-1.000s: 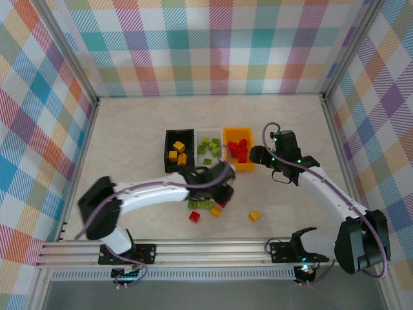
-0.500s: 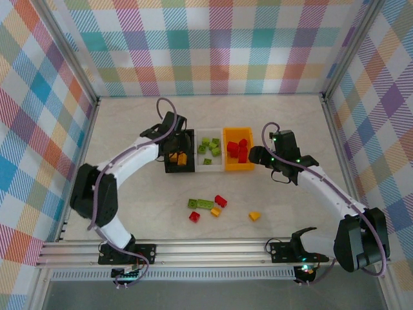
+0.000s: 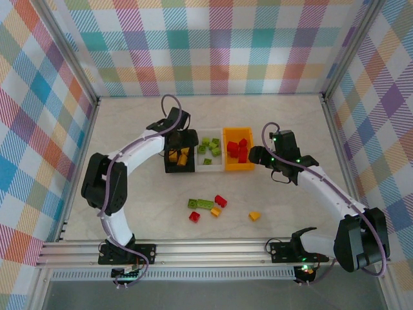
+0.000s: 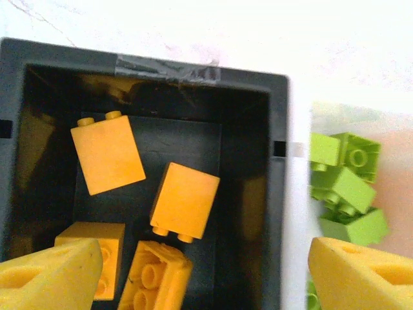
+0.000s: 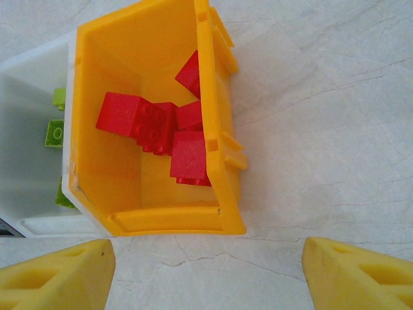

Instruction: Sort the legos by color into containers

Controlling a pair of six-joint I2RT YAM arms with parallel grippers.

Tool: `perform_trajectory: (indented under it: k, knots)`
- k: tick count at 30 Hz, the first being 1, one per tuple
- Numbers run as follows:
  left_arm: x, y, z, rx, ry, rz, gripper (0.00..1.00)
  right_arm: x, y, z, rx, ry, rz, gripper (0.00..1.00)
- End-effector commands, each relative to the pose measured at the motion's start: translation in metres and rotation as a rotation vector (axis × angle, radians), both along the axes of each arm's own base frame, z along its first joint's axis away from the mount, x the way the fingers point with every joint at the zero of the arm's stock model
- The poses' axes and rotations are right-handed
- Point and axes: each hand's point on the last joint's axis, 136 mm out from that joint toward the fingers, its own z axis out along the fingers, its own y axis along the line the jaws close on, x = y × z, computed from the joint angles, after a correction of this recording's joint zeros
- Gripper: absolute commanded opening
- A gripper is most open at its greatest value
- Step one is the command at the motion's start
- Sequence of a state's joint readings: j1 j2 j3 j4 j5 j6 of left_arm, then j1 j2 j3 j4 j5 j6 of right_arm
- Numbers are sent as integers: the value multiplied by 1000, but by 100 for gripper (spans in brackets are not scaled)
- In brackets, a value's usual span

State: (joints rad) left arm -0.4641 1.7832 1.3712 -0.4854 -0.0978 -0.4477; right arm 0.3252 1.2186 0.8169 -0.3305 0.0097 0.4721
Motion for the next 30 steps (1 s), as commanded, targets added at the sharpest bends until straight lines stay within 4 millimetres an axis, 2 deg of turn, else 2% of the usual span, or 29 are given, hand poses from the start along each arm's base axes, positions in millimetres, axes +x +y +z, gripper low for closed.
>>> perform_trajectory:
  k: [1,4,7,9,12,17,20,24,27,30]
  knots:
    - [-23,-29,55,-61,-95,-108,86,5,0,4,13,-12,-10,77]
    - [-58,-69,64,-77,-97,-248,88,6,-1,1,12,-6,-17,77]
    - [-105,-115,60,-30,-91,-442,88,6,-2,-1,9,-3,-21,77]
    - [-142,-145,50,41,-89,-599,88,7,-2,-2,9,-3,-23,77]
    - [-197,-185,29,22,-44,-788,88,6,-4,-3,3,-1,-25,77]
    - [-262,-226,1,-13,7,-973,88,7,-8,-9,-1,16,-36,77]
    - [-284,-241,-19,-12,46,-1029,88,7,-10,-9,8,16,-40,78]
    - [-297,-255,-44,-1,99,-1063,88,6,-14,-7,11,11,-50,78]
    - [-296,-262,-59,37,98,-1075,88,5,-15,-8,10,11,-51,78]
    - [-291,-268,-64,59,79,-1080,87,4,-16,-7,17,9,-49,78]
